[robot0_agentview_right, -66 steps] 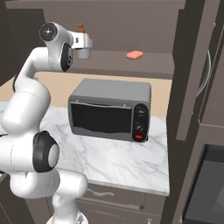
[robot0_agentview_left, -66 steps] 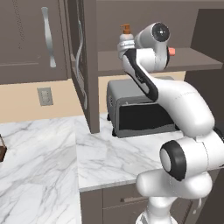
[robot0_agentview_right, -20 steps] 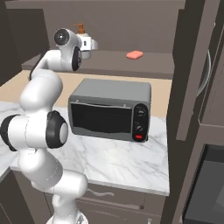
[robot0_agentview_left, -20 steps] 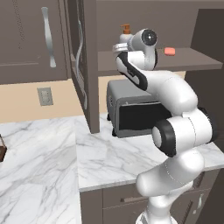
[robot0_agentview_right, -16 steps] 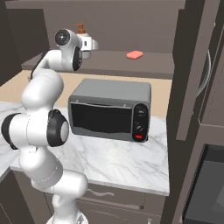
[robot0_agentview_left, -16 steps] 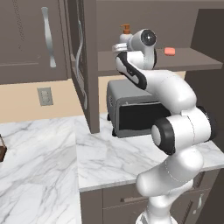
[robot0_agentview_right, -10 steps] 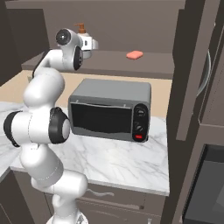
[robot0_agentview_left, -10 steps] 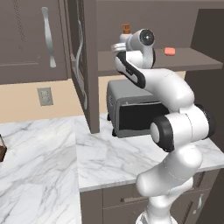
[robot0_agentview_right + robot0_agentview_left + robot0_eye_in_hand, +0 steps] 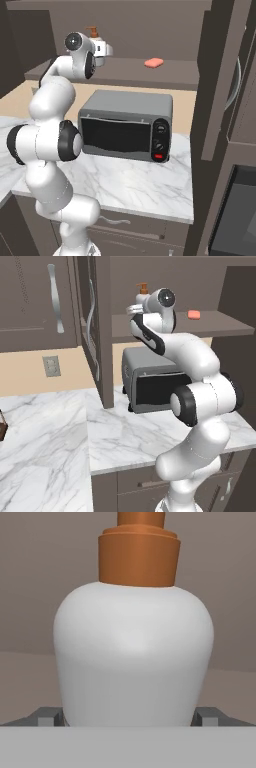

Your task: Locate and retrieve the soap dispenser and bar soap from the cabinet. Place them next to the sink.

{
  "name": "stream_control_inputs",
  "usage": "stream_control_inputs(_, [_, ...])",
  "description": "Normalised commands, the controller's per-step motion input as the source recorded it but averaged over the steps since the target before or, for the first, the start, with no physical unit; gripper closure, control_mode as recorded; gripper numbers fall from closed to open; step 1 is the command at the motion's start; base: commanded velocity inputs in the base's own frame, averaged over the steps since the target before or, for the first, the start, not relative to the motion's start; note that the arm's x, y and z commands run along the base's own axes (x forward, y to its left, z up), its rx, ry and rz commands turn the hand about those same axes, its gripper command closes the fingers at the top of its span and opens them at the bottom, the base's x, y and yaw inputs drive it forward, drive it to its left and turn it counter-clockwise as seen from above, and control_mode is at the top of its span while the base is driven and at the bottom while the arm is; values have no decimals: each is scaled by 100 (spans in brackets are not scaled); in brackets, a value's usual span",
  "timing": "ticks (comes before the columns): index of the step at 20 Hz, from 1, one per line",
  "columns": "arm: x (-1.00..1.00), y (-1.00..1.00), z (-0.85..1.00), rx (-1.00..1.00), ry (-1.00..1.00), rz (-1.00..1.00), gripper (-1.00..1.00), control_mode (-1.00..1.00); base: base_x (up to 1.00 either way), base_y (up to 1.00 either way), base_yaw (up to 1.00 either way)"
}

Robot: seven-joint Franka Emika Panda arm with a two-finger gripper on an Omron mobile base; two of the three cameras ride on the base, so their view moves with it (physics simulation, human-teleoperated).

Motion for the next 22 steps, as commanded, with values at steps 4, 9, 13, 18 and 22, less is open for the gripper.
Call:
stream_control_inputs(4, [-4,1,0,0,0,0,100,-100,0,0,0])
stream_control_inputs(9, [-17,1,26,-2,0,0,100,-100,0,0,0])
stream_control_inputs(13, [-19,0,40,-1,0,0,100,-100,0,0,0])
stream_control_inputs(18, [-20,0,3,0,3,-2,100,-100,0,0,0])
stream_control_inputs(22, [-43,0,0,0,0,-5,100,-100,0,0,0])
